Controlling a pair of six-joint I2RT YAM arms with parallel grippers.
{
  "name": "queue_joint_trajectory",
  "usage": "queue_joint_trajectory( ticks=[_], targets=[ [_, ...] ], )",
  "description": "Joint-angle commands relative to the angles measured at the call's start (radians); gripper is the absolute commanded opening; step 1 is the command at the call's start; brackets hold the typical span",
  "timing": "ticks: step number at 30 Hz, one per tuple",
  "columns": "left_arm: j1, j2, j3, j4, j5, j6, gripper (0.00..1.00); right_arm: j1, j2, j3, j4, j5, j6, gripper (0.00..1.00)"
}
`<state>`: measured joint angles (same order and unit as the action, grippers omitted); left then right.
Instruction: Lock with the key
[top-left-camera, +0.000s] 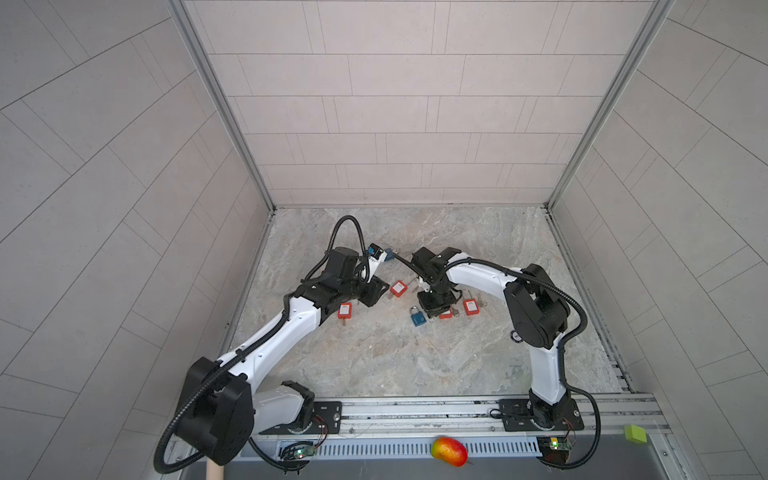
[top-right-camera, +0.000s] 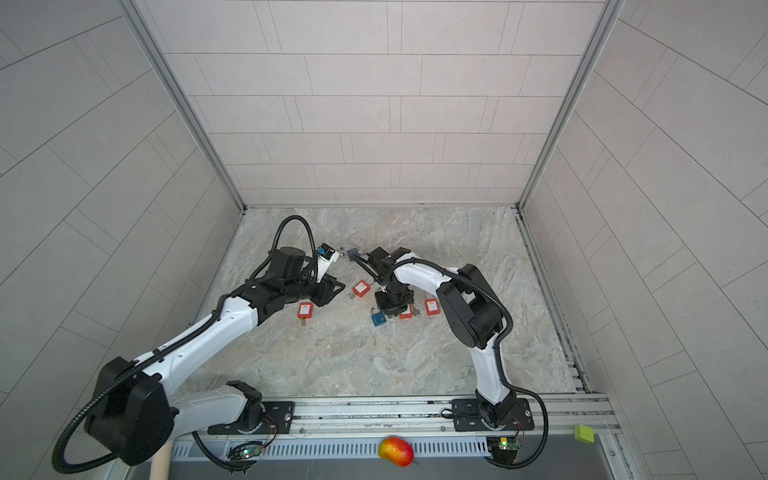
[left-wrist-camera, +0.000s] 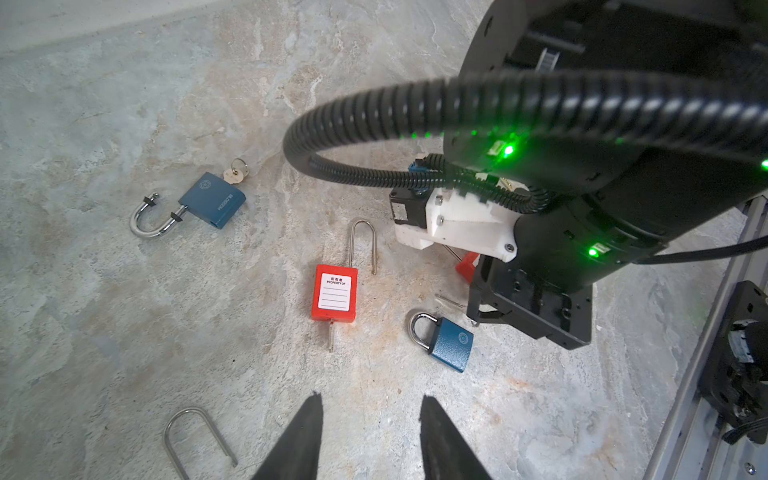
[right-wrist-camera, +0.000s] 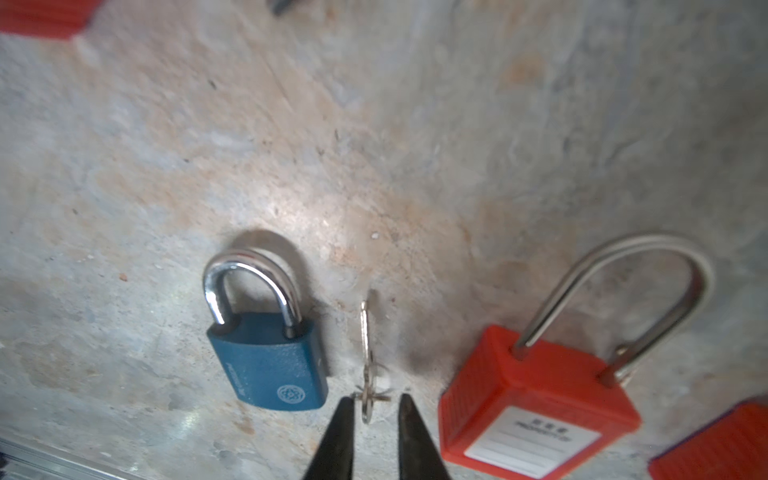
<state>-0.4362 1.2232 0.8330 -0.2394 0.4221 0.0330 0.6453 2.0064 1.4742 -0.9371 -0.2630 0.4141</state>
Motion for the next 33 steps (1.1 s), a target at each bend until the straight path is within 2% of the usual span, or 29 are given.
queue_joint_trajectory(
  ticks=[1, 6, 8, 11, 14, 23, 27, 30, 33],
  targets=[
    [0.004, -0.031, -0.004, 0.01, -0.003, -0.009, 0.46, 0.0, -0.073, 0.025, 0.003, 0.064, -0.004, 0.33],
    [0.004, -0.002, 0.006, 0.002, 0.012, 0.0, 0.55, -0.001, -0.107, 0.05, 0.004, 0.119, 0.037, 0.4],
    [0.004, 0.037, 0.037, -0.047, -0.029, -0.031, 0.58, -0.001, -0.139, 0.05, 0.022, 0.163, 0.058, 0.42],
    [0.002, 0.15, 0.146, -0.184, -0.04, -0.012, 0.59, -0.004, -0.202, 0.045, 0.037, 0.257, 0.084, 0.52],
    [-0.005, 0.249, 0.224, -0.244, -0.069, -0.033, 0.61, -0.007, -0.259, 0.032, 0.041, 0.355, 0.1, 0.61],
    [-0.073, 0.494, 0.392, -0.265, -0.173, -0.053, 0.61, -0.026, -0.397, -0.059, 0.067, 0.533, 0.129, 0.68],
    [-0.108, 0.615, 0.51, -0.363, -0.216, -0.064, 0.62, -0.024, -0.429, -0.035, -0.009, 0.693, 0.077, 0.73],
    [-0.129, 0.687, 0.567, -0.394, -0.231, -0.073, 0.63, -0.031, -0.493, -0.1, 0.06, 0.702, 0.04, 0.74],
    [-0.144, 0.736, 0.609, -0.412, -0.255, -0.081, 0.64, -0.043, -0.584, -0.208, 0.151, 0.754, 0.111, 0.81]
  ],
)
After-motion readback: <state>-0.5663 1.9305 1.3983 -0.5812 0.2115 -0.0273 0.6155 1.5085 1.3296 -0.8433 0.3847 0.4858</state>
